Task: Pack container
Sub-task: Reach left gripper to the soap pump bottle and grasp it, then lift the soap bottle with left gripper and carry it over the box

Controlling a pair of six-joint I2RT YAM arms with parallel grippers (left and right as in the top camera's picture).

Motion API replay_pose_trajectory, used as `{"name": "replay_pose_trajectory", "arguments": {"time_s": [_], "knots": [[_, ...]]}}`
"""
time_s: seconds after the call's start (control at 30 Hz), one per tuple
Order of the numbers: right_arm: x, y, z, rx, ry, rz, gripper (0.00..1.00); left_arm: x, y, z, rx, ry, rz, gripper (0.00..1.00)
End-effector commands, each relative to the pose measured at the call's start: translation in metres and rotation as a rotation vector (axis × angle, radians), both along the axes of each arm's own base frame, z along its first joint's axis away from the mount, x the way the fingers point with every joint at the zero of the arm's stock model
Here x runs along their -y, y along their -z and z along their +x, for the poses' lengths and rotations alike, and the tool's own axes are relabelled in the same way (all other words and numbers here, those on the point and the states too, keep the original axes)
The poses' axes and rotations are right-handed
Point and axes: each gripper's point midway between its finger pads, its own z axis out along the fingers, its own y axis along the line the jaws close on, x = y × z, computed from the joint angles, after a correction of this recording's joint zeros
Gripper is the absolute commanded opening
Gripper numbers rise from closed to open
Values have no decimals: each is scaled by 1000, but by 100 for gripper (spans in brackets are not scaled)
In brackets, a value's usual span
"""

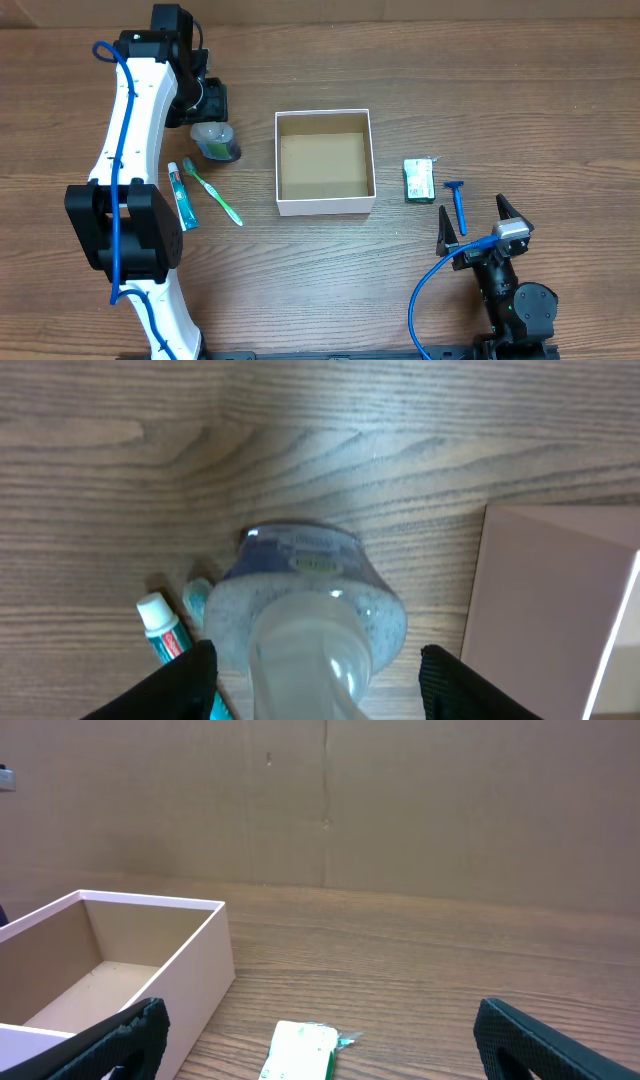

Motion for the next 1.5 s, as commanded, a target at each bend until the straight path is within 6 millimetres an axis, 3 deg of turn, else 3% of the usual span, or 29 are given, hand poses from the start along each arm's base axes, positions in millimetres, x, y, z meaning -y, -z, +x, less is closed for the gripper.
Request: {"name": "replay_pose_trajectory", "arguments": {"time_s": [0.0,0.1,0.4,0.8,0.97,1.27,1.47], "knots": [[-2,2,0,4,-7,-4,100,-3,0,-4,-17,7,6,51],[-2,2,0,4,-7,-4,100,-3,0,-4,-18,7,8,45],[-2,2,0,4,-7,-4,100,-20,-1,1,3,-11,106,42],[-2,2,0,4,-7,-4,100,-19,-17,10,64,-14,100,33],[-2,2,0,4,-7,-4,100,-19,-40,10,126,-25,95,33],[-2,2,0,4,-7,-4,100,-10,-118,-11,292,-125,13,30],[-2,2,0,4,-7,-4,100,20,-156,-30,367,-137,-79,26]]}}
